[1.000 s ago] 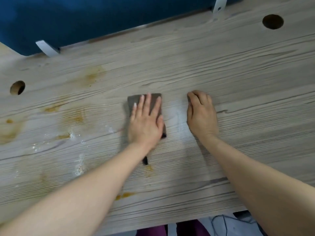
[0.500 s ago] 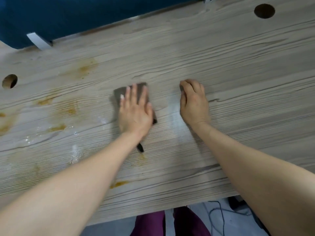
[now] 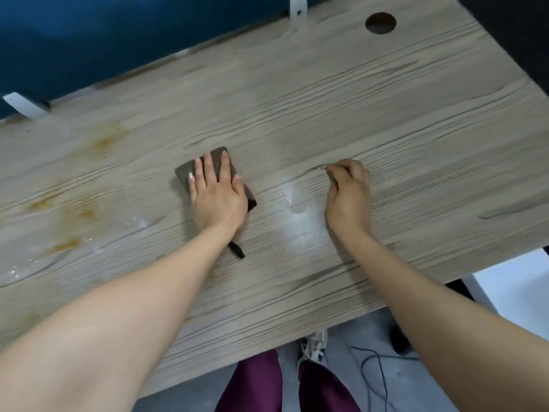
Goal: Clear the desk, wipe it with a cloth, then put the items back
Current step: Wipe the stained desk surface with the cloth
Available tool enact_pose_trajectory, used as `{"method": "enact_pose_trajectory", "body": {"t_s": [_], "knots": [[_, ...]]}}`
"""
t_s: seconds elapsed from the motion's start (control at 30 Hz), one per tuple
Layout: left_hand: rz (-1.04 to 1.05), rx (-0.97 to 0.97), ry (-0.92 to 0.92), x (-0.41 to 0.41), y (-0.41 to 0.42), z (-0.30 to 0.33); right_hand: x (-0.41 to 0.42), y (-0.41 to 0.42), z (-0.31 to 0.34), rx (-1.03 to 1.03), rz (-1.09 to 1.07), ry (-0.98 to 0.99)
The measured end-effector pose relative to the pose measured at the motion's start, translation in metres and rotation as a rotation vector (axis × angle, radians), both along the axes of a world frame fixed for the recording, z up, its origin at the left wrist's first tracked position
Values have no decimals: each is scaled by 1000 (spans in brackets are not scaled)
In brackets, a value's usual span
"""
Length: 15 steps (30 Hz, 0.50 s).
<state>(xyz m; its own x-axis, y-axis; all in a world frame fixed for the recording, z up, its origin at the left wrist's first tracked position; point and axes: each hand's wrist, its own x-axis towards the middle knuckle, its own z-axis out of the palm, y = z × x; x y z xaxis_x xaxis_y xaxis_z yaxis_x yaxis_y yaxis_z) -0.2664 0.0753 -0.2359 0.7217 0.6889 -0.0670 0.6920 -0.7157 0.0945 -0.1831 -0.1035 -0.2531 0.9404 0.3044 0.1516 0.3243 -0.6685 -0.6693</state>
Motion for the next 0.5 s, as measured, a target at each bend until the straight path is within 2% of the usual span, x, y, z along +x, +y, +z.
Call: {"method": "enact_pose_trajectory", "body": {"t_s": [0.17, 0.27, 0.3, 0.33, 0.4, 0.47, 0.5], "knots": [[-530, -38, -28, 27, -86, 0, 7, -6, 7, 89, -6, 90], [-830, -61, 21, 5, -56, 3, 11, -12, 11, 118, 5, 151], [-866, -41, 38, -7, -36, 2, 12, -13, 11, 125, 13, 163], [-818, -19, 46, -19, -16, 2, 12, -13, 12, 136, 20, 179], [-515, -24, 58, -36, 12, 2, 11, -12, 12, 154, 12, 210], [-205, -25, 46, -36, 8, 1, 10, -11, 11, 156, 4, 209], [-129, -7, 33, -32, -6, 0, 10, -10, 10, 153, 6, 203]]}}
